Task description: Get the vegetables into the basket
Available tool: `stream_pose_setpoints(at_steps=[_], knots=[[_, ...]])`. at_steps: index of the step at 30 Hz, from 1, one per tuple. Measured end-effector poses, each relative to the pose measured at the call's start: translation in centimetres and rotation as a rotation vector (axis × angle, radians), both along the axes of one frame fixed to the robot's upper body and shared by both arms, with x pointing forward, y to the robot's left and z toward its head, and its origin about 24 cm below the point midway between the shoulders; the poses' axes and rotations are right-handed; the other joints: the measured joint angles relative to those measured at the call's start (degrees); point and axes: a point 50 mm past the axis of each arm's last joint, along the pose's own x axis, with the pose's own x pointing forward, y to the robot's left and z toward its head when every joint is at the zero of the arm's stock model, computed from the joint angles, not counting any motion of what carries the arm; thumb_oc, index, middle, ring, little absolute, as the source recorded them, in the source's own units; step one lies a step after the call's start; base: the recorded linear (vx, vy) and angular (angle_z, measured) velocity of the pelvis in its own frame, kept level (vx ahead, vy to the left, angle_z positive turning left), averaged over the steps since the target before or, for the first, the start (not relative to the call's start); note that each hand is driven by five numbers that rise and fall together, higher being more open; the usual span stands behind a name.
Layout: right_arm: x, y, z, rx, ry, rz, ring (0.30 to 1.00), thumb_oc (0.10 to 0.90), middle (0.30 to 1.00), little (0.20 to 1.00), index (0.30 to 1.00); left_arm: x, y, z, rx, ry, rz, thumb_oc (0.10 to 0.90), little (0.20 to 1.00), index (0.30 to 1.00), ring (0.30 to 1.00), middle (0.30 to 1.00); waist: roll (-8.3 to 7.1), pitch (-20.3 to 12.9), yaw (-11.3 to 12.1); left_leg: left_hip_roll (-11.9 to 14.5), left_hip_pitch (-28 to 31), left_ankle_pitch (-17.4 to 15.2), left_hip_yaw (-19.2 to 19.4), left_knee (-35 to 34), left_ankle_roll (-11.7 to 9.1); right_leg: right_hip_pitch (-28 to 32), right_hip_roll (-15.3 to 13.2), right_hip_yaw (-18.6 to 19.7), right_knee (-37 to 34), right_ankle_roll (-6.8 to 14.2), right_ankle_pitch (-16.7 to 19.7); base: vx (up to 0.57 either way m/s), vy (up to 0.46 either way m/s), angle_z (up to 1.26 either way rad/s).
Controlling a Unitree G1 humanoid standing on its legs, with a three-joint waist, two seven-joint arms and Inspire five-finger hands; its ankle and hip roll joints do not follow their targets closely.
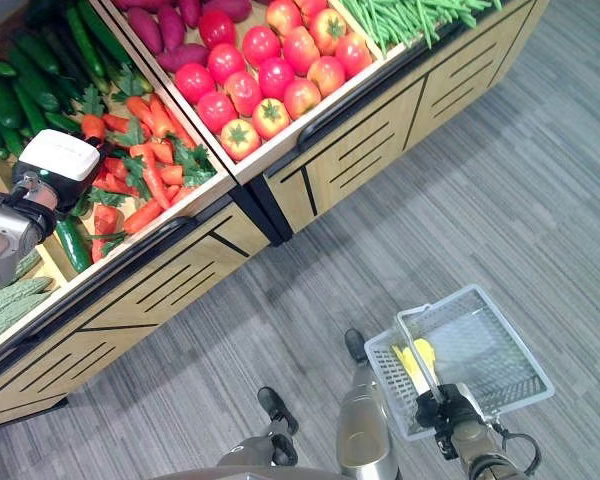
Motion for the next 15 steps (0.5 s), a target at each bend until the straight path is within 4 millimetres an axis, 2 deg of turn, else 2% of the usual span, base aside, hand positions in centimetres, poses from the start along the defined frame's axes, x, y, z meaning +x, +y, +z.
stream_pose_setpoints(at_steps=[5, 15], knots=[[0.69, -0.09, 0.32, 0.01, -0.028, -0.026, 0.3, 0.4, 0.3, 0.3, 0.3, 0.41, -0.3, -0.15, -0.052, -0.018, 0.014, 0.9, 1.0, 1.0, 1.0, 1.0, 0.19, 1.17, -0.18, -0.22, -0.32, 0.25, 0.67, 0.0, 0.03, -0.97, -0.02, 1.06, 0.0, 0.0, 0.0, 0.0, -0.003, -0.1], [0.84, -0.09, 0.37, 0.01, -0.029, -0.029, 0.3, 0.4, 0.3, 0.3, 0.3, 0.53, 0.0, 0.67, -0.091, -0.059, 0.047, 0.9, 1.0, 1.0, 1.0, 1.0, 0.31, 1.29, -0.19, -0.5, -1.67, 0.35, 1.02, 0.0, 0.01, -2.64, -0.18, 1.54, 0.01, 0.07, 0.05, 0.0, -0.001, -0.02]])
